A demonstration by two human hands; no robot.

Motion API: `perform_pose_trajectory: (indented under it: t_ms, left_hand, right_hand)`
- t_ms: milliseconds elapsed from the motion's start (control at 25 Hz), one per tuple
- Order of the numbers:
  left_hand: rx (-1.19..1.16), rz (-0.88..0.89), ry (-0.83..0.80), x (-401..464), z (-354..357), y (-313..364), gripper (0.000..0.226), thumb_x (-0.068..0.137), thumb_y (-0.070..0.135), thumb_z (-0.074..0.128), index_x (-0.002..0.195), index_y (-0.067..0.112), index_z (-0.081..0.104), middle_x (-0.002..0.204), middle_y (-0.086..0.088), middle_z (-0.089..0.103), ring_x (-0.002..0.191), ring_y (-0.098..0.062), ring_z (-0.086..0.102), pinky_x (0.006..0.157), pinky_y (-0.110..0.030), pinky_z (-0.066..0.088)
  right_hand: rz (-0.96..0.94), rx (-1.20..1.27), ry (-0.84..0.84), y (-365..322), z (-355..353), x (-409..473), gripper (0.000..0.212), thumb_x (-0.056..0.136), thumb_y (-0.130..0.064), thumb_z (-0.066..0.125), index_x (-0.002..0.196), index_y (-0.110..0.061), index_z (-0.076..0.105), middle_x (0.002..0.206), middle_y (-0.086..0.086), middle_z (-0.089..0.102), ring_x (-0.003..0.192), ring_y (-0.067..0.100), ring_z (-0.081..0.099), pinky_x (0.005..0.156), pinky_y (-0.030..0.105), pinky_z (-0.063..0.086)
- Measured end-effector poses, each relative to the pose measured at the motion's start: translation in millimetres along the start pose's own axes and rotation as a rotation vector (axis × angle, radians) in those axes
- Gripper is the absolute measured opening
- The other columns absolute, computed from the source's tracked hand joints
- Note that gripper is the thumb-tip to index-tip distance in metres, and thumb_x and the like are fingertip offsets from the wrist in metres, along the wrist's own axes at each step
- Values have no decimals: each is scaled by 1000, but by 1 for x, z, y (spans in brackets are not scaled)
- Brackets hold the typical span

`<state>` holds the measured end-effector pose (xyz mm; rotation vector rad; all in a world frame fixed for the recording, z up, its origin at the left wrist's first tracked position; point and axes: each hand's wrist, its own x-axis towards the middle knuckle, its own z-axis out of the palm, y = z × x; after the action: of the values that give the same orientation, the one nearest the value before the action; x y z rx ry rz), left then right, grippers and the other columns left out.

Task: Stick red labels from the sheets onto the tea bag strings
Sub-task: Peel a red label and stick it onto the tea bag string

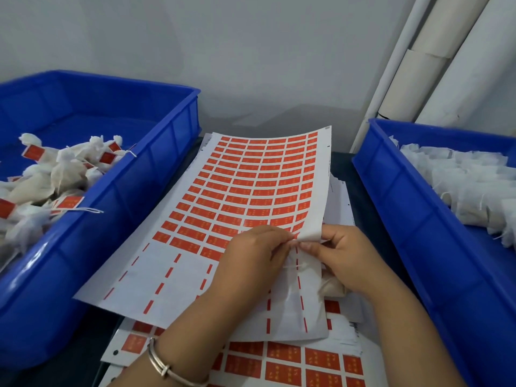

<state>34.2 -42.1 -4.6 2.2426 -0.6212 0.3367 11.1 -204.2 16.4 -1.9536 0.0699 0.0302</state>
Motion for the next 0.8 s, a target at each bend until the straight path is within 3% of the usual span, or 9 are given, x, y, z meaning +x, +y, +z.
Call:
perform_pose_trajectory:
  t_ms: [320,480,600,720,800]
  left_hand:
    - [-23,-27,32,1,1,1,23,89,34,57,106,24,70,102,12,67,84,3,51,76,-3,33]
    - [-75,-134,28,2,1,4,8,89,34,58,92,31,65,86,27,53,77,2,52,69,-4,37]
    - [-284,-409,51,8,2,5,13,91,33,55,78,36,53,80,26,54,71,0,57,55,-4,40]
    - [-635,-802,142,14,4,3,16,96,32,48,82,31,56,80,20,57,67,-4,58,41,-2,38]
    - [-840,-1013,186,17,5,-1,18,97,31,47,82,27,57,83,11,60,71,-10,61,49,-11,49]
  right_hand:
    - [-14,-44,-5,0,-2,-1,14,78,-32,67,82,-45,65,93,-26,69,89,7,67,80,33,58]
    - [-14,-48,-14,1,-2,-1,11,69,-43,65,80,-46,65,92,-31,68,87,3,68,71,23,57]
    - [18,-49,-23,4,-5,1,11,77,-33,69,85,-42,67,92,-29,69,83,2,68,64,21,57]
    - [61,-46,-47,5,-10,1,13,80,-25,70,85,-37,68,89,-28,69,81,-3,67,56,13,52]
    - [104,-63,-71,4,-15,0,10,83,-24,68,85,-34,70,86,-26,71,79,-3,68,53,11,50]
